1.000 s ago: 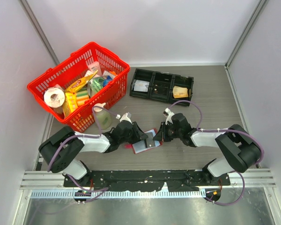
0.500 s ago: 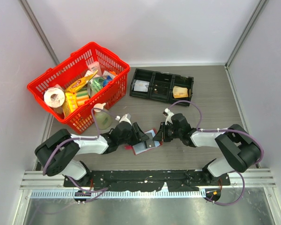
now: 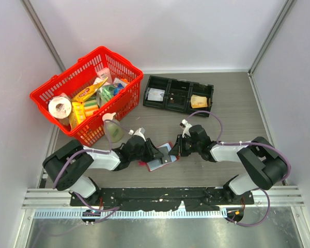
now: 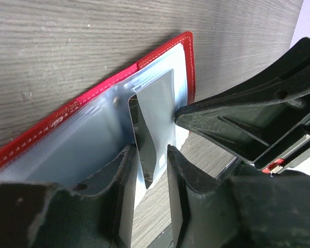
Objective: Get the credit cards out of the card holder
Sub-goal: Remove the credit card from the card holder.
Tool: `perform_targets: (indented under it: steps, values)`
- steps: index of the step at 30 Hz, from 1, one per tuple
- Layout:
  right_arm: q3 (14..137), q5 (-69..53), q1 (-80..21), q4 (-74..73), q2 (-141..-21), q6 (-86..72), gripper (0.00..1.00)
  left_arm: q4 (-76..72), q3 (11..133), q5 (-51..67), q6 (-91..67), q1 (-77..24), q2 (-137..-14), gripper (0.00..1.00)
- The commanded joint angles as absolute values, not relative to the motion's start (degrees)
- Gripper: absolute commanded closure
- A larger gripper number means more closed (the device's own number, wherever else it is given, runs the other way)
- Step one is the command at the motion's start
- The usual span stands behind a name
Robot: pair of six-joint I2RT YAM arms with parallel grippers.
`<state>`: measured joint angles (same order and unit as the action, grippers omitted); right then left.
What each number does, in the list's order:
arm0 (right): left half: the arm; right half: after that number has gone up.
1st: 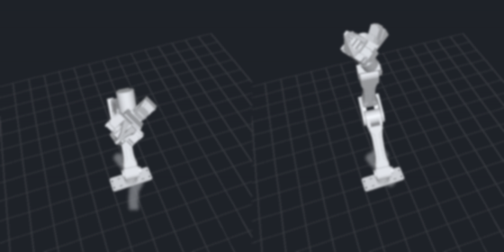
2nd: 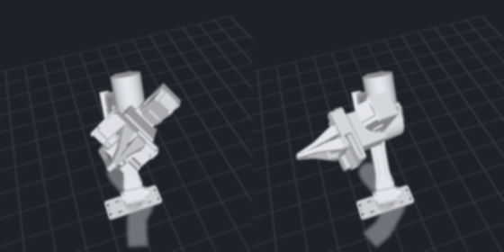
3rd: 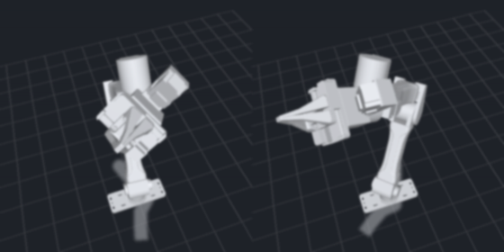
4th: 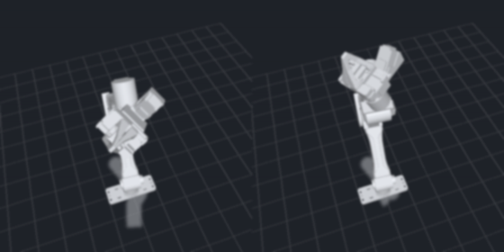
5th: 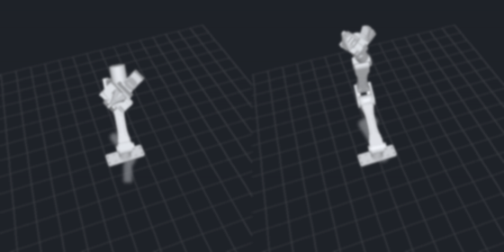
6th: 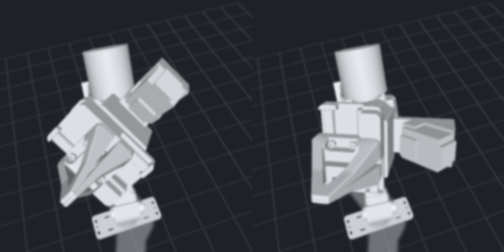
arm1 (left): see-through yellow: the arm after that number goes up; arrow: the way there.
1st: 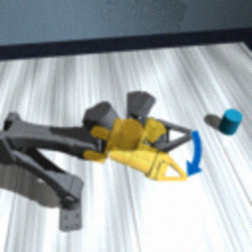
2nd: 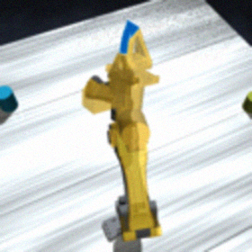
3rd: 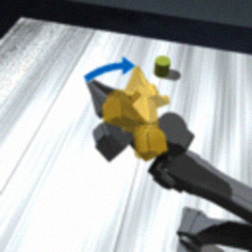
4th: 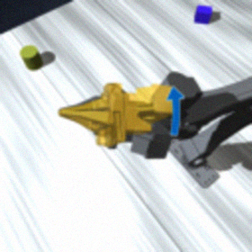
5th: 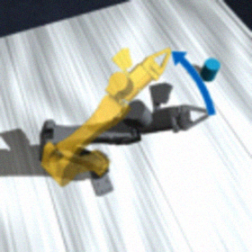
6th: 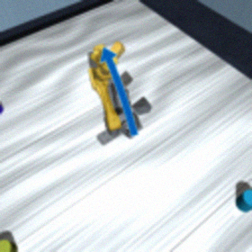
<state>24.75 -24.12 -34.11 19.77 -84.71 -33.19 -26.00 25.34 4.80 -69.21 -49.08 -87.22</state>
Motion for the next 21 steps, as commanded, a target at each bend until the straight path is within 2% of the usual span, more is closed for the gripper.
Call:
perform_targets:
  steps: [1, 8, 13, 21]
  values:
    - [24.17, -22.33, -33.93, 16.96, -85.87, -32.61, 0.94, -31.89, 22.06, 7.64, -71.10, -49.13, -87.98, 0.69]
    - [24.08, -22.59, -33.93, 17.31, -86.13, -32.69, 0.93, -42.61, 19.78, 9.84, -72.16, -49.13, -88.86, 0.76]
    - [24.08, -22.50, -33.84, 17.23, -86.13, -32.70, 0.93, -44.82, 18.99, 9.67, -71.90, -49.13, -88.42, 0.82]
    - [24.08, -22.50, -33.75, 17.23, -86.13, -32.78, 0.94, -45.70, 18.37, 9.58, -72.24, -49.22, -89.30, 1.00]
